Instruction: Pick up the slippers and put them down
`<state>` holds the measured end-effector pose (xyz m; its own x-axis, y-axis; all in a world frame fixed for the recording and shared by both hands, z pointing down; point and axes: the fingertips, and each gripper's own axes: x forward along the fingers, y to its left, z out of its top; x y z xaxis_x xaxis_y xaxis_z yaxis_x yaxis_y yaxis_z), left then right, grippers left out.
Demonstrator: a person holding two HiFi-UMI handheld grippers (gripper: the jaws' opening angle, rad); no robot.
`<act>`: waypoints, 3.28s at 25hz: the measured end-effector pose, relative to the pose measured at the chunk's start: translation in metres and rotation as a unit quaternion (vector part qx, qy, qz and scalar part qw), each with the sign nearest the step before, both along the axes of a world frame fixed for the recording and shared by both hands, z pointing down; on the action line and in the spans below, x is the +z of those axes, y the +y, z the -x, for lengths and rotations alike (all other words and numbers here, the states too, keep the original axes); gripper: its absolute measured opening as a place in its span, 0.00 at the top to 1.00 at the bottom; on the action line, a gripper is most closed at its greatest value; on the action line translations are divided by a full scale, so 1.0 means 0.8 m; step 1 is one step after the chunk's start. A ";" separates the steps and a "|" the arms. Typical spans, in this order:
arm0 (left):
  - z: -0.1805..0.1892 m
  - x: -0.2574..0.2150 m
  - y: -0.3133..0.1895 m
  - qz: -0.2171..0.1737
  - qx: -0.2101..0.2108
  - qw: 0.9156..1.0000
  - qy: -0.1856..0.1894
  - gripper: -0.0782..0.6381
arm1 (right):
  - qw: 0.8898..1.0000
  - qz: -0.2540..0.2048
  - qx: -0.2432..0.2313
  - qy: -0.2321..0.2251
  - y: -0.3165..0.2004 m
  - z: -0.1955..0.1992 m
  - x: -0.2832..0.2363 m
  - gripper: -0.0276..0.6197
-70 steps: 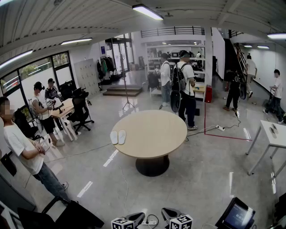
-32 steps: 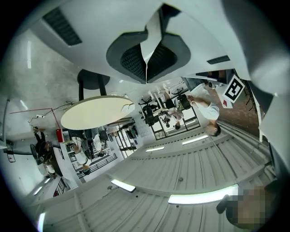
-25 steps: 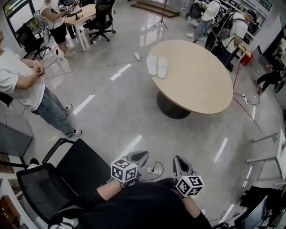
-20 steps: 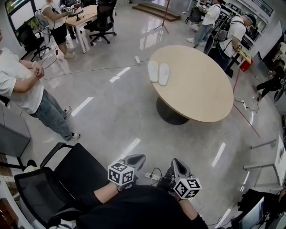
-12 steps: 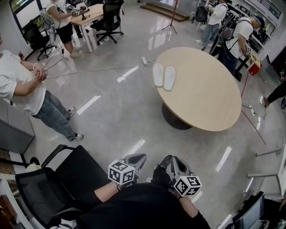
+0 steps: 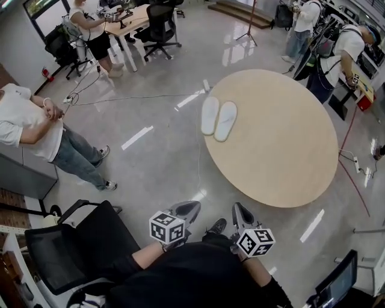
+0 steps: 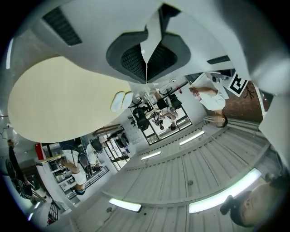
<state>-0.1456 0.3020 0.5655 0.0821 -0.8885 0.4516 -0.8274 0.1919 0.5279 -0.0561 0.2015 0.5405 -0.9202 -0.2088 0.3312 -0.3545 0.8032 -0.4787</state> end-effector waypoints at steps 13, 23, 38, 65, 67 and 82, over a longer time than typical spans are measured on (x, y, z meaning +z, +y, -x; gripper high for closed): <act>0.034 0.000 -0.129 0.005 -0.056 0.998 -0.009 0.86 | 0.998 0.035 -0.059 -0.001 -0.127 0.045 0.022 0.93; 0.113 0.008 -0.225 -0.014 -0.028 0.999 -0.004 0.86 | 0.999 0.030 -0.020 0.010 -0.220 0.112 0.026 0.93; 0.327 0.015 -0.315 -0.014 0.035 0.999 0.006 0.86 | 0.996 0.051 0.052 0.048 -0.297 0.309 0.047 0.93; 0.498 0.133 -0.483 0.076 0.015 0.997 0.014 0.68 | 0.988 0.047 0.026 0.148 -0.433 0.500 0.177 0.66; 0.506 0.146 -0.497 0.085 0.016 0.996 0.014 0.66 | 0.986 0.049 0.031 0.155 -0.446 0.503 0.189 0.65; 0.527 0.246 -0.547 0.149 0.020 0.988 0.039 0.66 | 0.974 0.091 0.045 0.201 -0.489 0.527 0.279 0.65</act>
